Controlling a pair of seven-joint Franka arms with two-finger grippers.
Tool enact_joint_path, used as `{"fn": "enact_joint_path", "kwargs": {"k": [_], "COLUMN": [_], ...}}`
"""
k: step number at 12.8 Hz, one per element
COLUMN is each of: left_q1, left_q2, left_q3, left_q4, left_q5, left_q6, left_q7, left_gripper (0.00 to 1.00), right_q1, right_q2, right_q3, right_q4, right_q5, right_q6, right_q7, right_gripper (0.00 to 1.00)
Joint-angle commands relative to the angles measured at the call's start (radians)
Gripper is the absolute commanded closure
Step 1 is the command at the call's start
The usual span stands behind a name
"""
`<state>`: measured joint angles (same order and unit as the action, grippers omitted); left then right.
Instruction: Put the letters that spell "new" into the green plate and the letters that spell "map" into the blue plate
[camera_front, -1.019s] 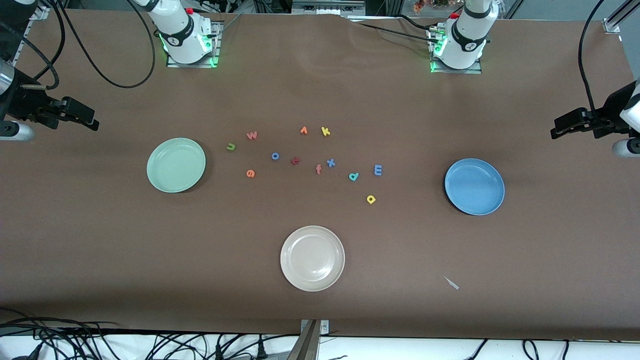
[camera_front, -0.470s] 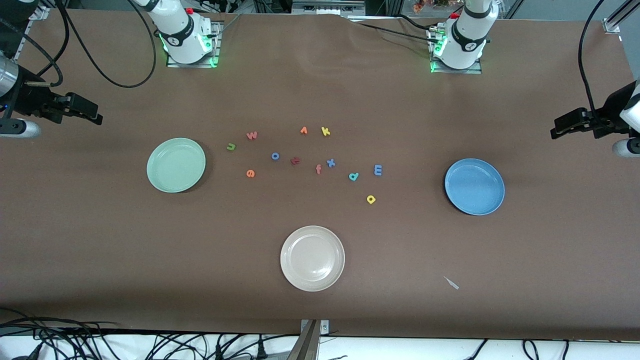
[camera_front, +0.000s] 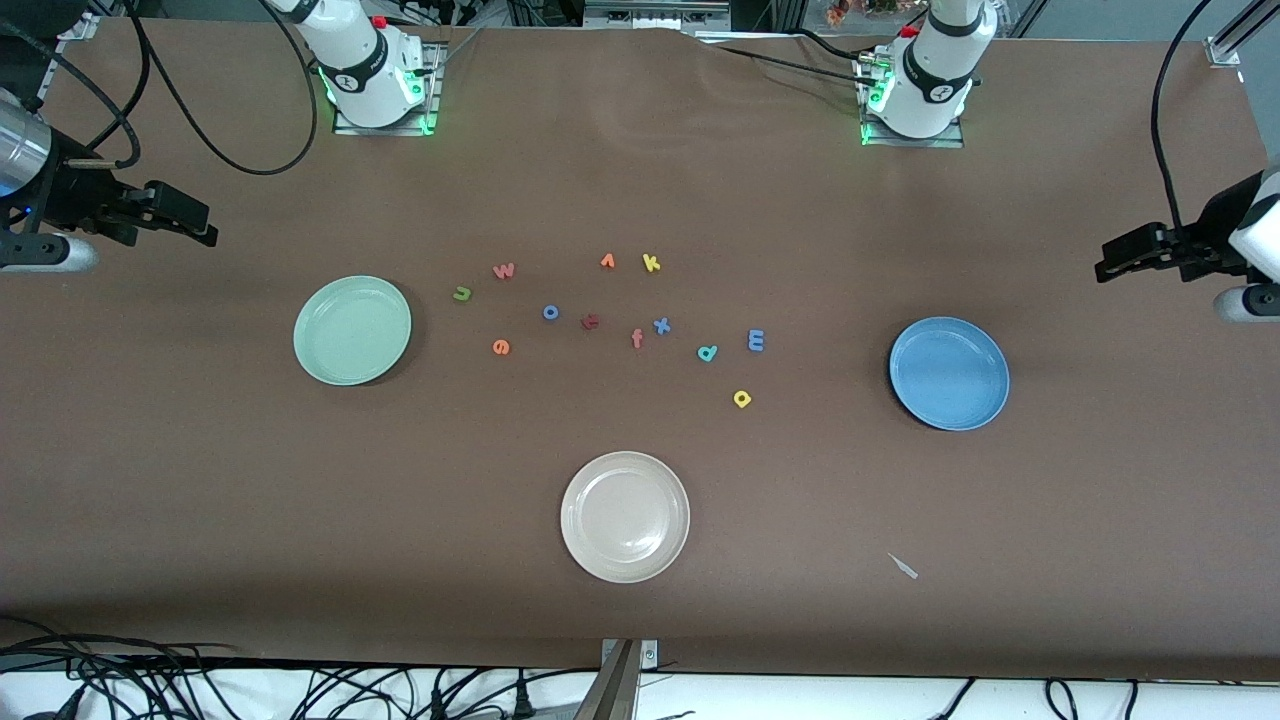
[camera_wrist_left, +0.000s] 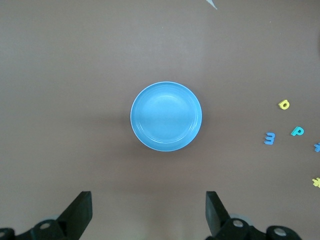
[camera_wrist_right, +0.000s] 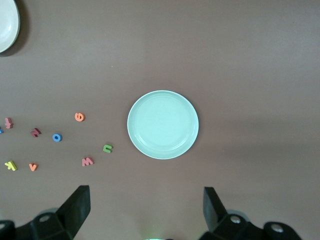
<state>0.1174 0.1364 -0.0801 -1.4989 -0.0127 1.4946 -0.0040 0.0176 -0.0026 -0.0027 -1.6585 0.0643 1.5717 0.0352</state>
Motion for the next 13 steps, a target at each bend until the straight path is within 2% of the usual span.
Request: {"fn": "enact_joint_path", "kwargs": {"k": [1, 4, 5, 7, 10, 13], "left_q1": [-0.012, -0.013, -0.013, -0.033, -0.119, -0.199], "left_q2": [0.032, 0.043, 0.054, 0.109, 0.175, 0.195], "left_q3": [-0.001, -0.001, -0.003, -0.003, -0.004, -0.009], "left_q4": [0.023, 0.023, 0.023, 0.025, 0.012, -0.029], "left_q5": [-0.010, -0.006, -0.009, -0.007, -0.023, -0.044], "left_q6": [0.000, 0.001, 0.003, 0.013, 0.018, 0.074], "left_q7": [0.012, 0.010, 0.012, 0.012, 0.010, -0.030], "left_gripper": [0.00, 0.00, 0.00, 0.00, 0.00, 0.00], "right_q1": [0.001, 0.004, 0.004, 0.004, 0.004, 0.004], "right_q2": [-0.008, -0.010, -0.013, -0.014, -0.040, -0.094], "right_q3": [0.001, 0.009, 0.032, 0.041, 0.044, 0.113], "right_q4": [0.005, -0.018, -0.024, -0.050, -0.223, -0.343], "right_q5": [0.047, 0.054, 0.052, 0.039, 0.045, 0.038], "right_q6": [-0.015, -0.001, -0.001, 0.023, 0.219, 0.254], "right_q7": [0.044, 0.216, 0.257, 0.316, 0.348, 0.576], "right_gripper": [0.00, 0.00, 0.00, 0.00, 0.00, 0.00]}}
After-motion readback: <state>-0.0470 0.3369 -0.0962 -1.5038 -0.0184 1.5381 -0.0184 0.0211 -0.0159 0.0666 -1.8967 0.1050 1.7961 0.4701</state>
